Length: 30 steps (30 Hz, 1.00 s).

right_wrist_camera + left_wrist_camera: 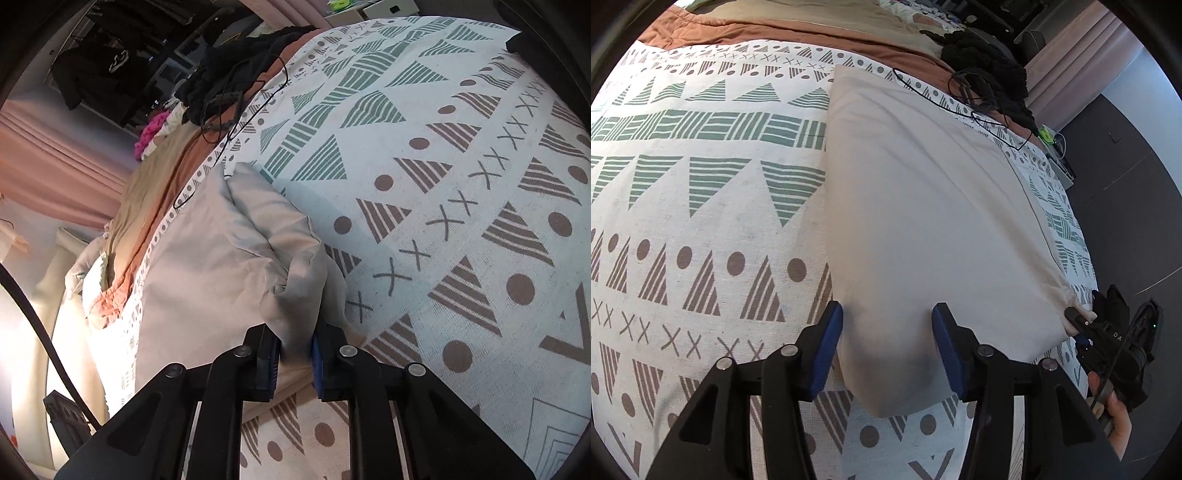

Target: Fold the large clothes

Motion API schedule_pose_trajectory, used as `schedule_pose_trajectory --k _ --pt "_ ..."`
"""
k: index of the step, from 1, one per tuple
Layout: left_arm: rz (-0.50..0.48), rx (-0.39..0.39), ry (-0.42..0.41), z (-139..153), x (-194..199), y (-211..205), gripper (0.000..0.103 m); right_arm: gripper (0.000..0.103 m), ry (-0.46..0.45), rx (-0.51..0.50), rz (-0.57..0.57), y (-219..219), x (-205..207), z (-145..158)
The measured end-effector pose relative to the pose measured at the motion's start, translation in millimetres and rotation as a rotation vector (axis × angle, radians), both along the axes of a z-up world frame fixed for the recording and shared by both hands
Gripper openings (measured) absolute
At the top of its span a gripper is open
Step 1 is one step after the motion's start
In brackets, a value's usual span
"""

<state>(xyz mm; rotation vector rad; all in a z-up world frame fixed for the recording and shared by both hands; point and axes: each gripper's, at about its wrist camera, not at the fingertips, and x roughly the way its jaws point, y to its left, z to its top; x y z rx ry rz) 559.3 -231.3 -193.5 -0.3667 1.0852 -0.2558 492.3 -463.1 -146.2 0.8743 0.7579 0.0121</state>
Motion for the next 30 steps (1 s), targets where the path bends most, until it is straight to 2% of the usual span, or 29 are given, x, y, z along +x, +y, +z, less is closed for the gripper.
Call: schedule_pose_trajectory --k 5,7,8,9,13,17,22,25,27,29,30 --pt "0.012 0.014 0.007 -4.2 6.2 -2.7 0.059 0.018 -0.003 -0.026 -0.002 2.7 0.9 6.9" --pt "0.01 0.009 0.013 -6.6 9.6 -3.8 0.063 0.044 -0.023 -0.033 0.004 5.1 1.1 11.5" --pt "0.009 0.004 0.017 -8.0 11.1 -4.4 0.064 0.08 -0.044 -0.025 0.016 5.7 0.3 13.6" --pt "0.008 0.002 0.02 -9.2 12.3 -4.8 0.065 0.096 -0.059 -0.015 0.028 7.0 -0.5 15.9" --pt "0.006 -0.007 0.016 -12.0 13.4 -5.1 0.066 0.096 -0.04 -0.027 0.039 9.3 -2.7 16.2" --pt "0.041 -0.028 -0.004 -11.7 9.7 3.0 0.066 0.096 -0.003 0.027 -0.001 -1.1 -7.4 5.5" --pt "0.045 -0.028 -0.021 -15.4 8.6 2.1 0.066 0.096 0.004 0.129 0.003 -9.9 2.8 -16.0" --pt "0.037 -0.054 -0.012 -20.4 14.7 0.3 0.066 0.093 -0.007 0.106 0.002 -7.9 10.7 -18.2" --pt "0.048 -0.064 0.009 -25.7 20.4 -0.1 0.066 0.086 -0.013 0.089 0.017 -3.3 17.2 -18.5" --pt "0.047 -0.06 0.013 -27.2 23.9 -2.1 0.065 0.086 -0.005 0.056 0.024 2.6 22.6 -20.8" --pt "0.041 -0.054 0.009 -26.5 24.1 -3.5 0.059 0.085 -0.005 0.039 0.026 6.1 23.3 -19.8"
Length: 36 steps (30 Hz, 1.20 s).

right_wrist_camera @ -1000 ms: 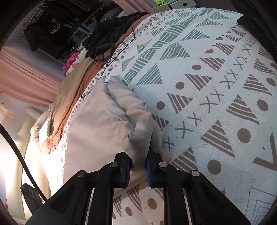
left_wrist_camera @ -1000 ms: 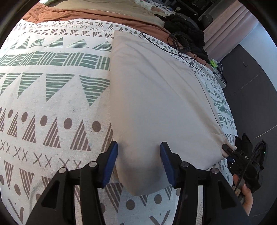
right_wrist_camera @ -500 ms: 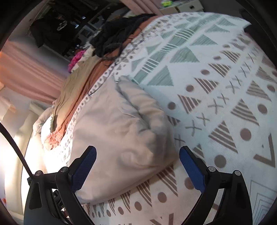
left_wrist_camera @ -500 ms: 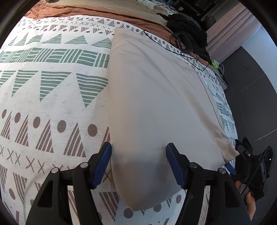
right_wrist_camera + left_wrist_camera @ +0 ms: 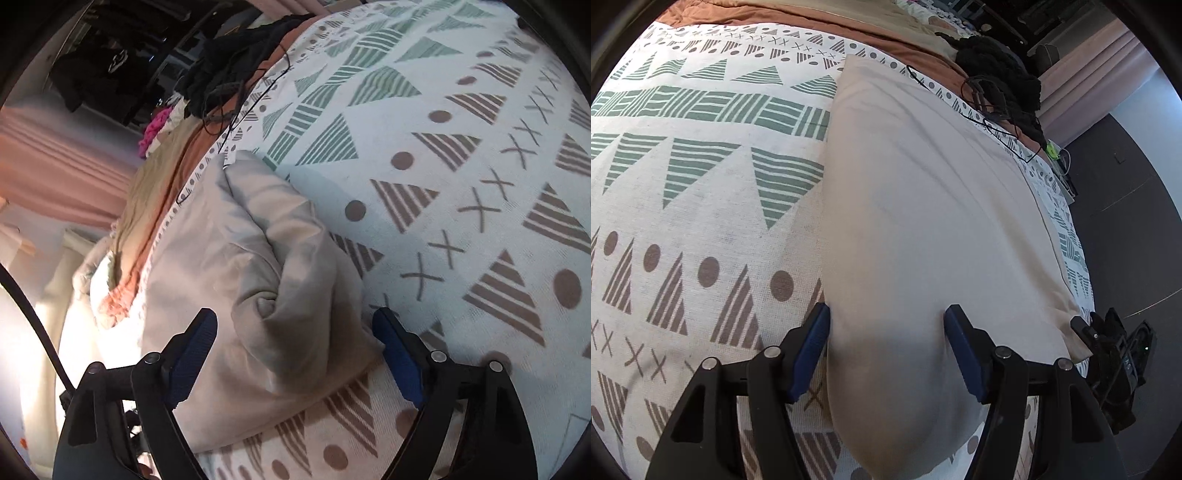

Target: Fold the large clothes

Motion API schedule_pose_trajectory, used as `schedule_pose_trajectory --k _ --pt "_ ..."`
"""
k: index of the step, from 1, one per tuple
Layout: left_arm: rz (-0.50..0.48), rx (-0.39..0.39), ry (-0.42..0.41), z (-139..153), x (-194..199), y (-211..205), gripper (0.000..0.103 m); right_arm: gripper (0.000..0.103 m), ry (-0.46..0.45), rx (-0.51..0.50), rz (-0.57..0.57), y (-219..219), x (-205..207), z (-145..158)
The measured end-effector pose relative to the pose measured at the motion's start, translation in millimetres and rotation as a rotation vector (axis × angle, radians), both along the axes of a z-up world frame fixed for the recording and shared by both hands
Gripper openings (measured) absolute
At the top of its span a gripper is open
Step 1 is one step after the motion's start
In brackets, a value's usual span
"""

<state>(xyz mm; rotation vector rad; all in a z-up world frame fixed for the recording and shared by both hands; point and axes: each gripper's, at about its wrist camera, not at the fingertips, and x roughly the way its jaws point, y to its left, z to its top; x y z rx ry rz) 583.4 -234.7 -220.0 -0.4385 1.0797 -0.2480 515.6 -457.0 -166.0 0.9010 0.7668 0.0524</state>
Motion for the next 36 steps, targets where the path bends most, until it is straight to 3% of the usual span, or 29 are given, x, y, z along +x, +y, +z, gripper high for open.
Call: schedule_pose_trajectory --k 1,3,4,6,9,19,28,36 --pt "-0.009 0.015 -0.008 2.2 -0.9 -2.4 0.051 0.084 0.001 -0.011 0.005 1.0 0.9 1.3" --pt "-0.028 0.059 -0.033 8.9 -4.3 -6.0 0.039 0.061 0.004 0.0 0.018 1.9 0.5 0.8" --pt "-0.034 0.065 -0.036 10.9 -4.5 -5.4 0.035 0.057 0.012 0.012 0.019 1.0 0.0 -0.9" --pt "-0.042 0.068 -0.027 14.7 -5.6 -4.0 0.029 0.045 0.006 0.05 0.038 -0.6 -0.3 -4.2" --pt "-0.056 0.088 -0.026 21.6 -9.8 -2.5 0.024 0.036 -0.003 0.097 0.077 -0.6 1.3 -7.2" --pt "-0.073 0.085 -0.021 31.5 -52.9 24.5 0.021 0.034 -0.002 0.053 0.121 18.8 -18.1 3.0" --pt "-0.029 0.007 -0.017 28.9 -130.0 81.1 0.021 0.034 0.003 -0.023 0.183 63.1 -57.2 14.8" --pt "-0.003 -0.013 -0.005 31.7 -192.2 116.9 0.021 0.034 0.01 -0.082 0.221 95.4 -103.8 20.2"
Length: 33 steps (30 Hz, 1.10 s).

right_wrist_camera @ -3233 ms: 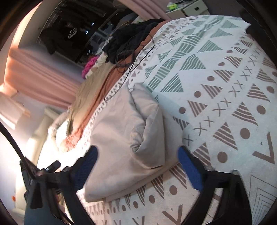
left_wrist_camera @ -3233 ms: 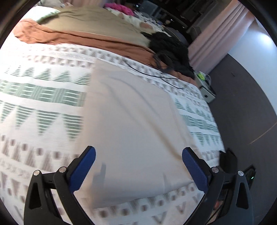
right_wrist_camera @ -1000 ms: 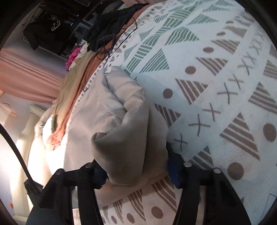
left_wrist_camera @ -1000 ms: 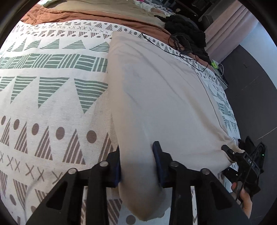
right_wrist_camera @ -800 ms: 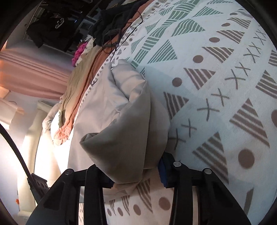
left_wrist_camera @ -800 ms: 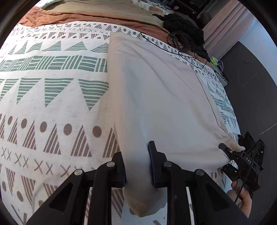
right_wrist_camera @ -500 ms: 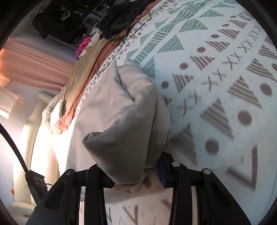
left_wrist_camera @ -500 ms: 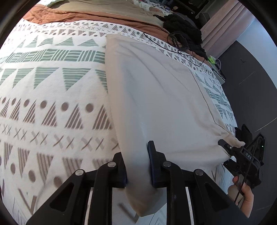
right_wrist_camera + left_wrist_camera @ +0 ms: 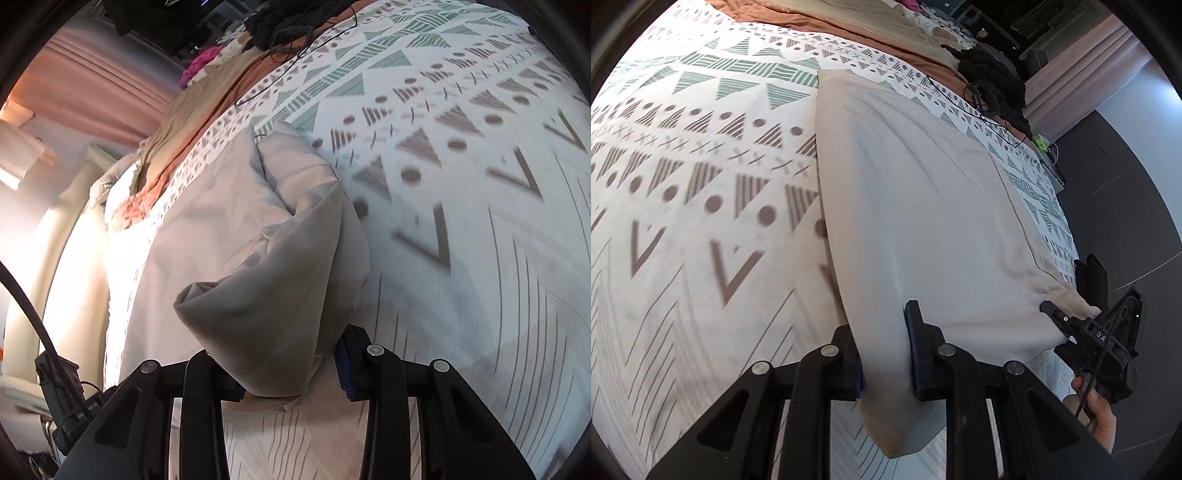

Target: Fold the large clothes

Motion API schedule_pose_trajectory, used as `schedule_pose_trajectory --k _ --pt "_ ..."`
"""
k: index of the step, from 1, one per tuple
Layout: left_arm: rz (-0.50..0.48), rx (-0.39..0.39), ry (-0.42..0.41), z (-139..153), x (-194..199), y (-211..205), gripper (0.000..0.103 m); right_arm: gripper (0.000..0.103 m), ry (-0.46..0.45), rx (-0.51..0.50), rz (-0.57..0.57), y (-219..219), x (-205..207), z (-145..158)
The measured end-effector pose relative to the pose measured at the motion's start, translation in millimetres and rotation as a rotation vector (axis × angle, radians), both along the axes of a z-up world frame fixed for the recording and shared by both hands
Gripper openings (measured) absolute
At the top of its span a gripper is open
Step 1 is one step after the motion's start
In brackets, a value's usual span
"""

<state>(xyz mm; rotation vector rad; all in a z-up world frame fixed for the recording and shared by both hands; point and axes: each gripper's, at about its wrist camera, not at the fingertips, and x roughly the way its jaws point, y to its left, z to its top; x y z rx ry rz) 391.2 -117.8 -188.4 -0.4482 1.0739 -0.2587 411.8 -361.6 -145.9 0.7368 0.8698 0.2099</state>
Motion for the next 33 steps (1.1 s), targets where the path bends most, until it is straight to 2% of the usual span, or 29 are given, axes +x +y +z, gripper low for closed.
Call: schedule_pose_trajectory --k 11,16,19,23,25,26,27,29,30,31,32,33 --pt "0.011 -0.004 0.017 6.0 -59.9 47.3 0.021 0.034 0.01 -0.048 0.048 46.0 -56.1 5.7" --pt "0.024 -0.006 0.025 9.9 -82.9 74.4 0.02 0.034 0.031 -0.023 0.098 66.7 -73.4 3.8" --pt "0.039 -0.012 0.038 9.9 -94.3 89.8 0.02 0.034 0.036 -0.011 0.128 75.3 -83.8 2.8" --pt "0.026 -0.038 0.071 8.8 -96.3 97.6 0.021 0.034 0.045 -0.061 0.163 74.5 -85.7 6.2" --pt "0.022 -0.022 0.088 7.3 -95.7 97.4 0.022 0.042 0.047 -0.082 0.157 68.6 -85.5 11.7" --pt "0.022 -0.003 0.096 7.0 -96.4 97.2 0.025 0.05 0.05 -0.101 0.145 63.0 -85.9 14.6" --pt "0.025 0.02 0.106 6.9 -96.0 95.9 0.029 0.066 0.049 -0.121 0.135 60.2 -89.2 18.2" --pt "0.033 0.045 0.12 8.3 -95.2 93.7 0.037 0.085 0.025 -0.145 0.122 50.2 -89.7 24.8" --pt "0.035 0.049 0.116 9.3 -94.5 94.1 0.046 0.086 0.015 -0.154 0.115 45.7 -90.0 27.3" --pt "0.039 0.049 0.11 9.8 -94.7 94.6 0.062 0.086 0.013 -0.165 0.106 40.9 -90.3 29.3" --pt "0.045 0.045 0.103 11.0 -93.6 95.4 0.071 0.086 0.011 -0.177 0.097 36.5 -89.1 31.5" --pt "0.052 0.037 0.096 12.2 -92.2 96.9 0.085 0.086 0.006 -0.183 0.091 32.9 -89.1 33.2"
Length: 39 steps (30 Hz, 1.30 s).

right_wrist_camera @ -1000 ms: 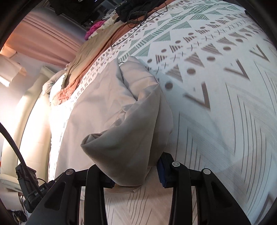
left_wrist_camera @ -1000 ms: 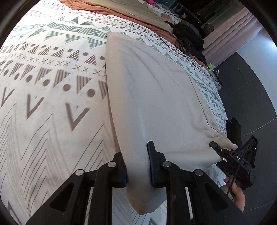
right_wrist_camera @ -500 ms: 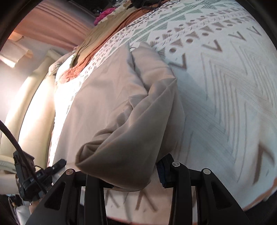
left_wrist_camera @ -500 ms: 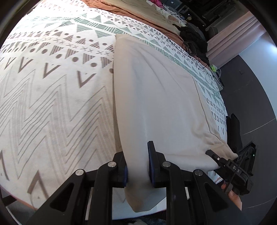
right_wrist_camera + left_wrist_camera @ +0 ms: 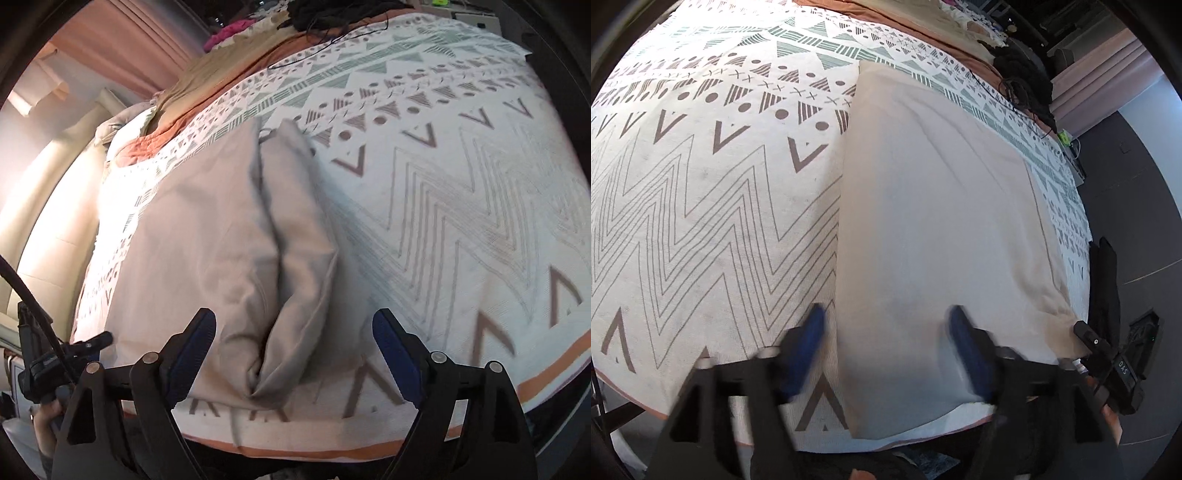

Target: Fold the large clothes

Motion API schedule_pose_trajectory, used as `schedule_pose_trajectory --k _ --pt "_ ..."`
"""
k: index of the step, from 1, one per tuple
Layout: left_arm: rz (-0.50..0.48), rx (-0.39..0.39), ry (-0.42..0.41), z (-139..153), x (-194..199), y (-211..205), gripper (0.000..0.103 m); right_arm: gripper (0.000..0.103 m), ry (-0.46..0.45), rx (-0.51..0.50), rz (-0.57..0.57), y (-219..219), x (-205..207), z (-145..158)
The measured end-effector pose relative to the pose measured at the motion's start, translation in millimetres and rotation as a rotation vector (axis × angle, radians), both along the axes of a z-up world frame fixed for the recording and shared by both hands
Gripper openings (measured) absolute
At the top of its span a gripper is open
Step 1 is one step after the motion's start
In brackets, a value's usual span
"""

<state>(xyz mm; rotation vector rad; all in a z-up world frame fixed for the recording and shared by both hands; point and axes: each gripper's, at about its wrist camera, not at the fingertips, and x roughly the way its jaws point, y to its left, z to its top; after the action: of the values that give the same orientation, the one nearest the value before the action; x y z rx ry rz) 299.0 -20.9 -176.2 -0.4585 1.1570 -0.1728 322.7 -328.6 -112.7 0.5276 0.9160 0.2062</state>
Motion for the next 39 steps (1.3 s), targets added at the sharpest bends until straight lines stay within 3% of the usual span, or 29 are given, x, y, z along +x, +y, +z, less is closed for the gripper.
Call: schedule_pose_trajectory --k 9,17,24,29,33,35,39 --pt "0.078 0.02 -0.036 8.3 28.4 15.0 0.088 0.086 -0.044 0.011 0.029 -7.9 25.2 10.2" --pt "0.079 0.045 -0.014 -5.7 61.3 11.5 0.088 0.086 -0.038 -0.02 0.102 -3.6 108.1 13.9" --pt "0.091 0.042 0.018 -14.2 75.9 5.6 0.081 0.086 -0.018 -0.064 0.207 21.5 185.3 9.7" --pt "0.121 0.042 0.044 -20.7 87.5 6.2 0.072 0.086 0.029 -0.012 0.239 27.8 205.0 -16.6" --pt "0.116 0.069 0.04 -22.3 99.8 -0.5 0.071 0.086 0.047 -0.032 0.221 26.5 220.5 -25.1" --pt "0.112 0.059 0.042 -23.8 106.9 -4.2 0.064 0.086 0.066 0.027 0.232 24.6 225.7 -31.9" --pt "0.1 0.125 0.044 -20.3 115.0 -15.4 0.062 0.086 0.066 0.04 0.251 22.8 232.2 -36.6"
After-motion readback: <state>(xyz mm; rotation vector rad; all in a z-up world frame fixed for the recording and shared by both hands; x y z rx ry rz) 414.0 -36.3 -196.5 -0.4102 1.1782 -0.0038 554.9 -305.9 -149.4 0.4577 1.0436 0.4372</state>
